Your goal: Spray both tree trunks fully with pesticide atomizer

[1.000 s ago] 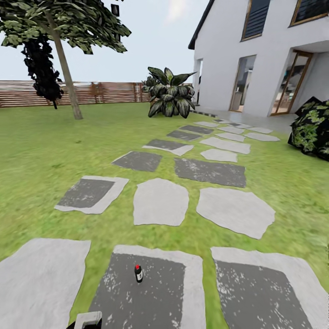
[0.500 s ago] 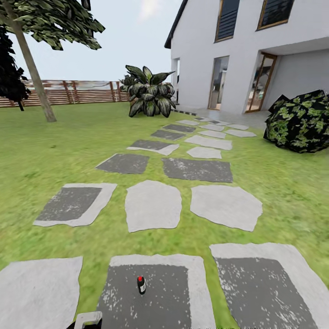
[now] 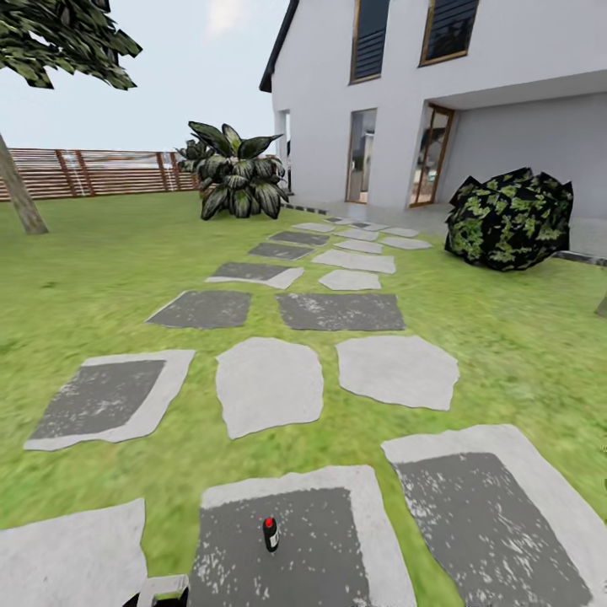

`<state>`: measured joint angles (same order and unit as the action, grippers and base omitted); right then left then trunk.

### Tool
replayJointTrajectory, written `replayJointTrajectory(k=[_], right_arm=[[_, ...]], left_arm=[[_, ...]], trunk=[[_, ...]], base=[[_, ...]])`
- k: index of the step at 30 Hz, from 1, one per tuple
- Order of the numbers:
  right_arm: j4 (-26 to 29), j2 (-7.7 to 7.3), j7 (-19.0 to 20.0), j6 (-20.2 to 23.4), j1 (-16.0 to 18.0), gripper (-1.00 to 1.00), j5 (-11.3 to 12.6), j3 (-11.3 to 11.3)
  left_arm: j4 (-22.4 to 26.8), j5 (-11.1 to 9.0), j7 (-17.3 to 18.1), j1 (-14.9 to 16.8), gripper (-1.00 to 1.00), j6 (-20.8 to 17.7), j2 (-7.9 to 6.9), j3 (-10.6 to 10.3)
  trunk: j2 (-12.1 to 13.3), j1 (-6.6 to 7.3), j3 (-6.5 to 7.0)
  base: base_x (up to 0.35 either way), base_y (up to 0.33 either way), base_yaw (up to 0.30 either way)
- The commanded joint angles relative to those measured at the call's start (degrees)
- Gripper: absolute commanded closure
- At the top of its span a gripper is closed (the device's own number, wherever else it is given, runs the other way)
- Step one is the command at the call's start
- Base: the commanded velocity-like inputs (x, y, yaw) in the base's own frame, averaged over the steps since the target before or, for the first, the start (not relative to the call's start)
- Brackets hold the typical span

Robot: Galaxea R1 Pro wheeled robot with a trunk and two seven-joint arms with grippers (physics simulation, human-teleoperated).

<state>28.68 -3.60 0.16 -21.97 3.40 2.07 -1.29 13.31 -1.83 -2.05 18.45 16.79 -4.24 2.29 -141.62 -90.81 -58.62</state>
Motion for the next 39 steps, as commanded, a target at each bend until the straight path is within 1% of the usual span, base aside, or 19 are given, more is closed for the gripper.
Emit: replayJointTrajectory(k=[1, 19, 23, 25, 28, 31, 32, 33, 36, 38, 39], right_arm=[[-0.03, 0.00, 0.02, -0.18, 0.03, -1.00, 0.21, -0.01], [0.05, 0.00, -0.02, -0.18, 0.03, -1.00, 0.21, -0.03], [0.06, 0.00, -0.18, -0.18, 0.03, -1.00, 0.23, -0.03], [0.09, 0.00, -0.25, -0.18, 0.02, -1.00, 0.26, -0.03], [0.51, 0.00, -0.36, -0.18, 0.03, -1.00, 0.23, -0.03], [1.75, -0.05, -0.39, -0.13, 0.22, -1.00, 0.22, -0.03], [5.05, -0.10, -0.41, 0.05, 1.25, -1.00, 0.16, -0.03], [5.72, -0.10, -0.43, 0.08, 1.53, -1.00, 0.15, -0.03], [8.66, -0.17, -0.48, 0.42, 3.78, -1.00, 0.07, -0.03], [10.01, -0.59, -0.71, 2.13, 6.72, -1.00, 0.07, -0.05], [10.38, -0.91, -1.05, 4.26, 8.47, -1.00, 0.12, -0.07]], left_arm=[[-0.03, -0.19, 0.03, 0.01, -1.00, 0.17, 0.01, 0.08], [0.73, -0.33, -0.17, 0.13, -1.00, -0.09, 0.21, 0.16], [1.06, -0.30, -0.28, 0.90, -1.00, -0.52, 0.65, 0.10], [1.62, -0.27, -0.30, 1.68, -1.00, -0.70, 0.86, 0.09], [2.59, -0.29, -0.32, 4.27, -1.00, -1.00, 0.97, 0.03], [2.82, -0.33, -0.32, 5.82, -1.00, -1.09, 1.03, 0.01], [2.83, -0.41, -0.32, 7.63, -1.00, -1.17, 1.06, 0.02], [2.75, -0.40, -0.32, 7.95, -1.00, -1.18, 1.06, 0.03], [2.53, -0.29, -0.32, 8.82, -1.00, -1.19, 1.04, 0.07], [2.43, -0.13, -0.32, 8.93, -1.00, -1.16, 0.96, 0.06], [2.43, -0.05, -0.31, 8.85, -1.00, -1.16, 0.91, 0.05]], trunk=[[-0.02, 0.01, -0.02], [-0.02, 0.01, 0.48], [-0.02, 0.01, 0.54], [-0.02, 0.01, 0.56], [-0.02, 0.01, 0.56], [-0.02, 0.01, 0.57], [-0.02, 0.01, 0.57], [-0.02, 0.01, 0.57], [-0.02, 0.01, 0.57], [-0.02, 0.01, 0.57], [-0.02, 0.01, 0.57]], base=[[0.000, 0.246, -0.282], [0.000, 0.021, -0.282], [0.000, 0.000, -0.239], [0.000, 0.000, -0.101], [0.000, 0.000, -0.039], [0.000, 0.000, -0.014], [0.000, 0.000, -0.003], [0.000, 0.000, -0.003], [0.000, 0.000, -0.001], [0.000, 0.000, 0.000], [0.000, 0.000, 0.000]])
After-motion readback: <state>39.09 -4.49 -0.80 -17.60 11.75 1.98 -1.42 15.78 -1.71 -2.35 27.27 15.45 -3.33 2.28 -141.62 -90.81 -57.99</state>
